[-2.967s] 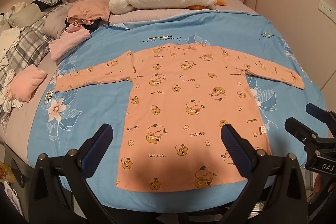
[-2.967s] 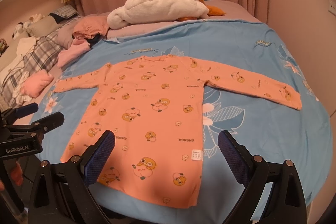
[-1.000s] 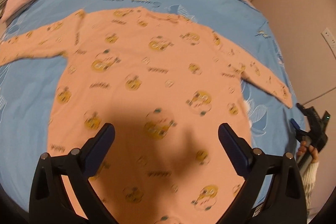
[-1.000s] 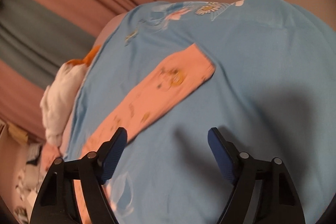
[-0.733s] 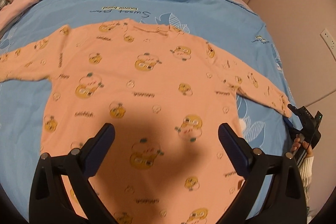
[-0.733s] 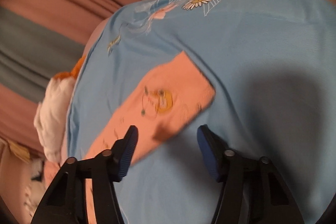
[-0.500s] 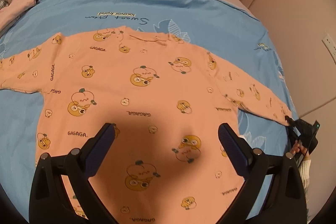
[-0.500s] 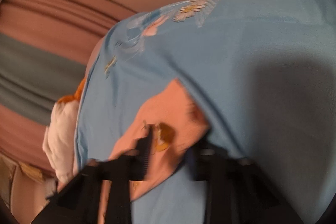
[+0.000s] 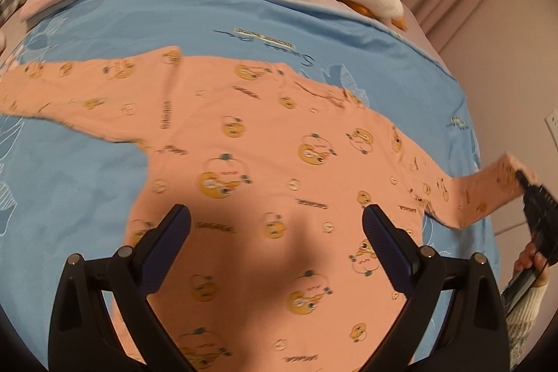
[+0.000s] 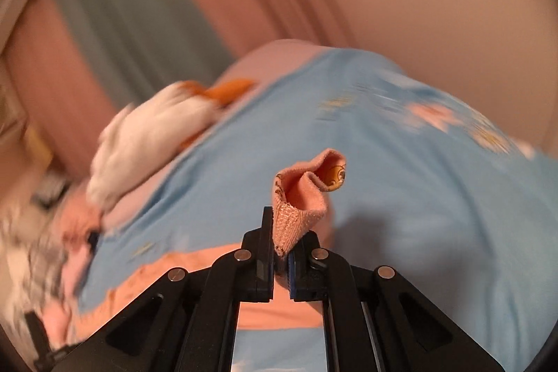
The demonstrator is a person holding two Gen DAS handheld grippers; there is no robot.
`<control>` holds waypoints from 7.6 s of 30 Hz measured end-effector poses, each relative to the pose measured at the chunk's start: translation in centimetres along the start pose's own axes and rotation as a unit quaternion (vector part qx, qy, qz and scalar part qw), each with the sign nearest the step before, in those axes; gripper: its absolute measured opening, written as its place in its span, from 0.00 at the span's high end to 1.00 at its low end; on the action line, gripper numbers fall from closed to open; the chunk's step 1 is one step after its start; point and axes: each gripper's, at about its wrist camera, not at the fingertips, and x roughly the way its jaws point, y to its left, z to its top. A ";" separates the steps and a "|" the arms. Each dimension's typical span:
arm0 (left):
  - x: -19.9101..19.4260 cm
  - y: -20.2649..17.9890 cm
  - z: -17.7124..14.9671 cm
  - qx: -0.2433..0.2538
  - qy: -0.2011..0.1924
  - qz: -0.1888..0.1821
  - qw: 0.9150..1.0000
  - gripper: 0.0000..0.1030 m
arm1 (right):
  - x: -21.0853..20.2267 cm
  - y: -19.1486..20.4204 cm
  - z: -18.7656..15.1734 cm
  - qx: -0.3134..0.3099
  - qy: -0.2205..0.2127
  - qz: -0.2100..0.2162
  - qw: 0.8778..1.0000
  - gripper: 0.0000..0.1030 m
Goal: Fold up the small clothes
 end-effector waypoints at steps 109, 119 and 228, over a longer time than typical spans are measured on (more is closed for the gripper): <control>-2.1 -1.5 8.9 0.051 -0.119 -0.034 0.991 0.98 | 3.6 7.6 -12.8 -0.107 0.131 0.014 0.985 0.61; 10.8 -12.1 1.6 0.170 0.031 -0.006 0.985 0.46 | 3.0 5.1 -13.2 -0.082 0.141 0.000 0.987 0.61; 1.9 4.7 -4.0 0.188 0.027 0.031 0.981 0.37 | 8.1 8.9 -14.6 -0.214 0.221 -0.001 0.951 0.79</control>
